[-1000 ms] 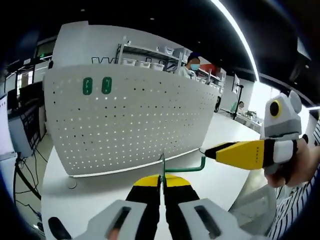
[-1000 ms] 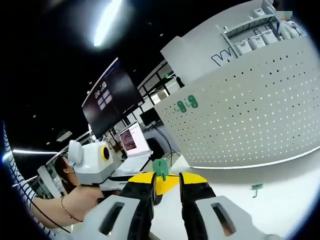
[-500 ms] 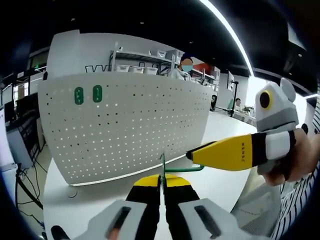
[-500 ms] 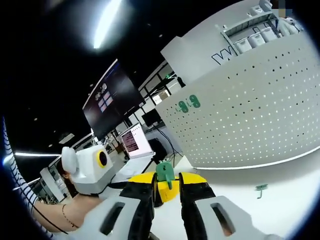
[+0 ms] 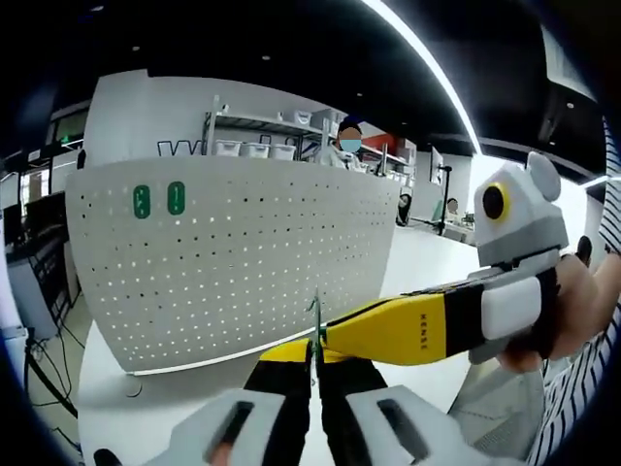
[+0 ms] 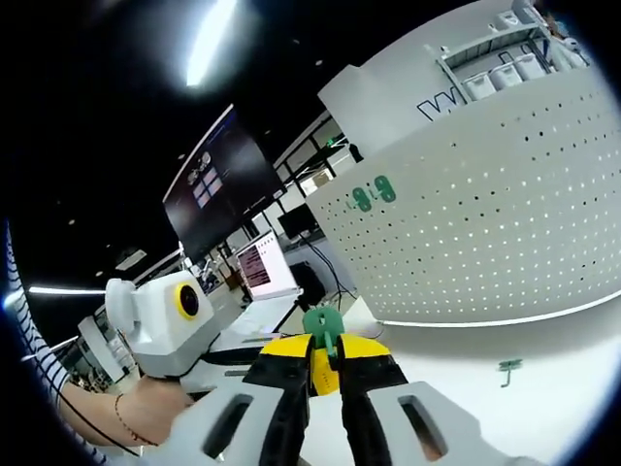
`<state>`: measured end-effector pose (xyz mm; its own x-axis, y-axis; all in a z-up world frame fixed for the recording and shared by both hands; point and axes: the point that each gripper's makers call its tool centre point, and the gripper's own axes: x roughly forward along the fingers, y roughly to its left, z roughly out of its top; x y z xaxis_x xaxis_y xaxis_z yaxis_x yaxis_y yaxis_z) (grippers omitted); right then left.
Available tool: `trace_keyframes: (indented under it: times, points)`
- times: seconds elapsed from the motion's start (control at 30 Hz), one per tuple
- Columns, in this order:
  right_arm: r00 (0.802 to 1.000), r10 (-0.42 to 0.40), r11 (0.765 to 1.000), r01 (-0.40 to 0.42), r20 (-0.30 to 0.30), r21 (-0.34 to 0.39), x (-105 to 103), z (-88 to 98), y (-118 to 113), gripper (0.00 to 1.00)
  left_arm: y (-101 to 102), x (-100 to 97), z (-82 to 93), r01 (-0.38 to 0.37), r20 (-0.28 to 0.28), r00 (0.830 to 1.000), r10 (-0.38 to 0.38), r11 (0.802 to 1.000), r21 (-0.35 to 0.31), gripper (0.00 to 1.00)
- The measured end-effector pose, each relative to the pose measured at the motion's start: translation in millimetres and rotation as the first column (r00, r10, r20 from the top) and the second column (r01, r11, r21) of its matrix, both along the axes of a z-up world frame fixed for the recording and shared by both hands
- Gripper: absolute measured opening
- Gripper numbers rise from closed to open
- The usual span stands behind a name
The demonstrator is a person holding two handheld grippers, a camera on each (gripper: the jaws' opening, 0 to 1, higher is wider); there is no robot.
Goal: Insert the hook assembly into the mounting plate slot until the hook locks in place.
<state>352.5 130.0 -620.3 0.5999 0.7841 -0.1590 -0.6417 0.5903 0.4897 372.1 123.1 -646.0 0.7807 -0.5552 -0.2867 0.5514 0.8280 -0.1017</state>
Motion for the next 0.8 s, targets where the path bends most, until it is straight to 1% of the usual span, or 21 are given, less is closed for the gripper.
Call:
trace_keyframes:
  times: [0.07,0.17,0.27,0.33,0.4,0.47,0.57,0.63,0.8]
  points:
    - [1.0,-0.003,1.0,0.003,0.016,-0.015,1.1,-0.3,-0.2,0.05,-0.6,-0.1,0.6,0.003,0.006,1.0,-0.003,1.0,0.002,0.01]
    - [0.999,-0.001,1.0,0.002,0.038,-0.017,0.7,1.8,1.4,0.04,0.0,0.0,2.0,-0.001,0.015,1.0,0.001,1.0,-0.001,0.01]
    - [0.998,-0.002,1.0,0.003,0.057,-0.027,1.4,2.3,1.2,0.03,0.5,0.5,1.7,-0.001,0.015,1.0,0.001,1.0,-0.003,0.01]
    - [0.998,0.003,1.0,-0.001,0.059,-0.03,0.3,2.0,3.2,0.02,1.3,0.7,1.2,0.0,0.016,1.0,0.0,1.0,0.003,0.01]
    - [0.996,0.01,0.998,-0.005,0.088,-0.056,-1.3,1.9,5.7,0.01,1.7,-0.1,-0.1,0.002,0.012,1.0,-0.002,1.0,0.003,0.01]
    - [0.996,0.007,0.998,-0.002,0.091,-0.06,-1.7,1.5,7.0,0.0,3.1,-0.3,-0.5,0.0,0.016,1.0,0.0,1.0,0.003,0.02]
    - [0.998,0.007,0.999,-0.004,0.054,-0.048,-1.0,-3.5,8.9,0.0,6.2,-1.2,-4.9,0.002,-0.006,1.0,-0.002,1.0,-0.003,0.02]
    - [0.999,0.014,0.998,-0.011,0.051,-0.055,-1.7,-5.8,11.1,0.0,7.9,-2.3,-7.9,0.008,-0.016,1.0,-0.008,1.0,-0.002,0.03]
    - [0.996,0.037,0.995,-0.029,0.081,-0.097,-4.5,-6.5,17.8,0.0,13.1,-3.1,-9.8,0.008,-0.013,1.0,-0.008,1.0,0.029,0.04]
